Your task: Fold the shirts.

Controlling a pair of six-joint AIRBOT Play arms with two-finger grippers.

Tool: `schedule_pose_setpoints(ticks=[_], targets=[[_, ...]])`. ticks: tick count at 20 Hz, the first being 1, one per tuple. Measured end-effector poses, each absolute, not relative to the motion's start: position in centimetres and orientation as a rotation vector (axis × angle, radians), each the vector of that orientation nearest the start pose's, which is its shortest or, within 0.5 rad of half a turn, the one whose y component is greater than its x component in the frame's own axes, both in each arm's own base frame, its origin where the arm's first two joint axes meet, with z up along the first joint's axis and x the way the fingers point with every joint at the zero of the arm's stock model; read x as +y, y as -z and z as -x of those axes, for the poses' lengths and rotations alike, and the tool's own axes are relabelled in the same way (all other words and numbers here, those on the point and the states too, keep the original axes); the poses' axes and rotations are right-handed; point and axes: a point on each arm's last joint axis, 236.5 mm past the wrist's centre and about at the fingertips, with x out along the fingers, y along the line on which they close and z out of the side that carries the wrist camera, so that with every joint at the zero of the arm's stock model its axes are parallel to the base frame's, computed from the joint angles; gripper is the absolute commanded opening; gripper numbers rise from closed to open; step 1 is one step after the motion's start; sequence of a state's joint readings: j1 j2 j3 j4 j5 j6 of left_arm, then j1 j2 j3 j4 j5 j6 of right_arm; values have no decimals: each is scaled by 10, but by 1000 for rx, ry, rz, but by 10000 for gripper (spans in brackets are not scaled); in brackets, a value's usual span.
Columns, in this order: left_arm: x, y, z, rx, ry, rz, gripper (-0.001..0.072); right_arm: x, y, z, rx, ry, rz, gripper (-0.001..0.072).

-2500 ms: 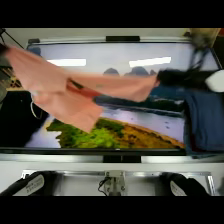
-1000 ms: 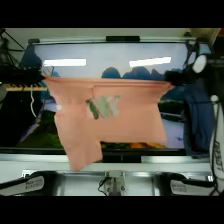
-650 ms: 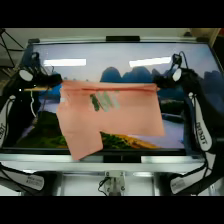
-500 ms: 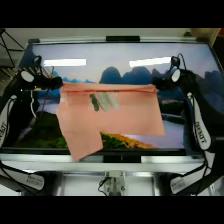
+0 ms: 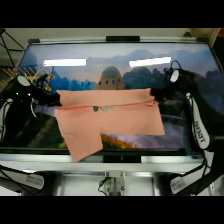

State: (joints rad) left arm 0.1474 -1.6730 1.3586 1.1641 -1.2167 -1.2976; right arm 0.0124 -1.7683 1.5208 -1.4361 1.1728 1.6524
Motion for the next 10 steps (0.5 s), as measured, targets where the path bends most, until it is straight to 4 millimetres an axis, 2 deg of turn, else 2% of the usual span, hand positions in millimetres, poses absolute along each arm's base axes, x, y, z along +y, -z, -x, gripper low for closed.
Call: schedule_pose_setpoints(ticks=[1,2,3,5,7,10], targets=[[-26,72,-422,1449,281,293,181,35,80,-464,1434,-17,-190,367],[-27,73,-419,1459,284,294,476,35,79,-463,1439,-17,-190,476],[-27,73,-417,1469,288,296,559,36,77,-463,1441,-20,-190,476],[-25,64,-416,1478,283,313,552,35,60,-465,1436,-31,-183,476],[-18,45,-416,1475,270,336,551,29,30,-465,1414,-41,-163,476],[-8,13,-396,1484,252,374,530,1,-8,-439,1450,-8,-125,476]])
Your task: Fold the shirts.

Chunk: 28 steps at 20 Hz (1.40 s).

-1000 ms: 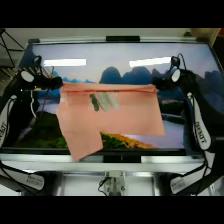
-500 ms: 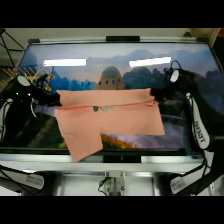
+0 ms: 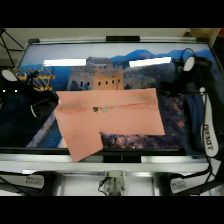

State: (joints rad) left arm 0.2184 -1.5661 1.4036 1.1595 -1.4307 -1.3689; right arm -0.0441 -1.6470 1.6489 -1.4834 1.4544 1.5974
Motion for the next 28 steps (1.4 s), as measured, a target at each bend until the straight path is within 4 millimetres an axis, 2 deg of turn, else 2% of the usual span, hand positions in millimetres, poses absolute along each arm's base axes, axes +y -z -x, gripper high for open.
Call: schedule_pose_setpoints(ticks=[2,6,7,9,11,12,15,16,17,18,19,26,28], targets=[[-8,11,-359,1526,240,407,528,-19,-23,-410,1501,16,-123,476],[-31,44,-263,1617,219,536,528,-42,-34,-362,1536,54,-149,476],[-41,55,-244,1616,222,574,528,-42,-34,-354,1540,53,-153,476],[-57,72,-224,1585,222,648,527,-41,-32,-342,1544,47,-170,476],[-67,85,-217,1546,209,702,522,-38,-27,-333,1557,37,-189,476],[-71,89,-215,1531,206,715,460,-35,-25,-330,1560,31,-199,476],[-80,98,-219,1484,196,727,344,-31,-13,-323,1578,27,-222,477],[-82,100,-221,1472,193,728,163,-30,-7,-318,1595,27,-228,478],[-80,102,-224,1456,182,721,114,-28,1,-315,1606,24,-235,584],[-81,103,-226,1446,178,725,70,-26,8,-312,1613,19,-245,633],[-82,103,-226,1442,177,725,43,-22,19,-307,1627,7,-255,631],[-90,102,-217,1472,229,712,42,-3,81,-272,1720,-50,-372,618],[-91,101,-215,1479,238,712,42,2,93,-269,1730,-63,-396,549]])
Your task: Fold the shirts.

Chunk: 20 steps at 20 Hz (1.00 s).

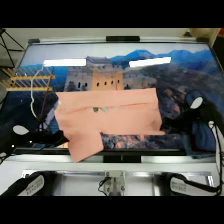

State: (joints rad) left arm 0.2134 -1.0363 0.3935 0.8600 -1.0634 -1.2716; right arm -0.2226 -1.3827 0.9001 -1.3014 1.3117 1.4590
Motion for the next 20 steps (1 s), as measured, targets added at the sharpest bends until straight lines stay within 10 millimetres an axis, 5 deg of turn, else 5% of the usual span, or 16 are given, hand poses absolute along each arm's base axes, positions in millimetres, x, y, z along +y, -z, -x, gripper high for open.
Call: schedule_pose_setpoints(ticks=[4,5,7,8,12,15,20], targets=[[-92,98,-215,1471,247,706,42,11,107,-273,1719,-76,-454,548],[-92,96,-215,1466,249,704,42,15,109,-273,1721,-83,-462,472],[-92,93,-217,1454,252,699,42,28,116,-279,1715,-107,-473,107],[-92,91,-219,1448,255,695,42,32,118,-279,1717,-114,-462,62],[-83,65,-247,1364,294,622,42,28,112,-301,1629,-125,-366,60],[-76,26,-287,1250,325,569,41,24,81,-332,1513,-152,-284,59],[-63,-13,-357,1141,340,526,42,32,40,-415,1269,-160,-228,59]])
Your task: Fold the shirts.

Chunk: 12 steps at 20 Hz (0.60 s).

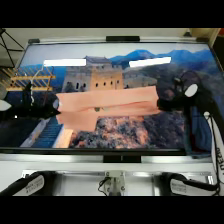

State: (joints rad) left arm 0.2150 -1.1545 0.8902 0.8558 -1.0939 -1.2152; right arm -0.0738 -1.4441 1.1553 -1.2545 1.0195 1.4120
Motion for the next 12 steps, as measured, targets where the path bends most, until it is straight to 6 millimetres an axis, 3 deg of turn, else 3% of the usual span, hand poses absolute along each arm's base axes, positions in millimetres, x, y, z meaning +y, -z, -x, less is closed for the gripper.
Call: schedule_pose_setpoints(ticks=[5,7,10,11,12], targets=[[-50,-10,-427,1124,342,530,42,40,30,-497,1145,-165,-280,60],[-46,-5,-451,1118,346,537,42,40,37,-521,1127,-157,-307,61],[-40,5,-481,1101,334,549,43,44,55,-540,1131,-155,-351,62],[-39,9,-490,1095,329,557,44,45,62,-542,1143,-152,-365,112],[-40,16,-495,1100,323,567,124,46,68,-542,1156,-152,-373,305]])
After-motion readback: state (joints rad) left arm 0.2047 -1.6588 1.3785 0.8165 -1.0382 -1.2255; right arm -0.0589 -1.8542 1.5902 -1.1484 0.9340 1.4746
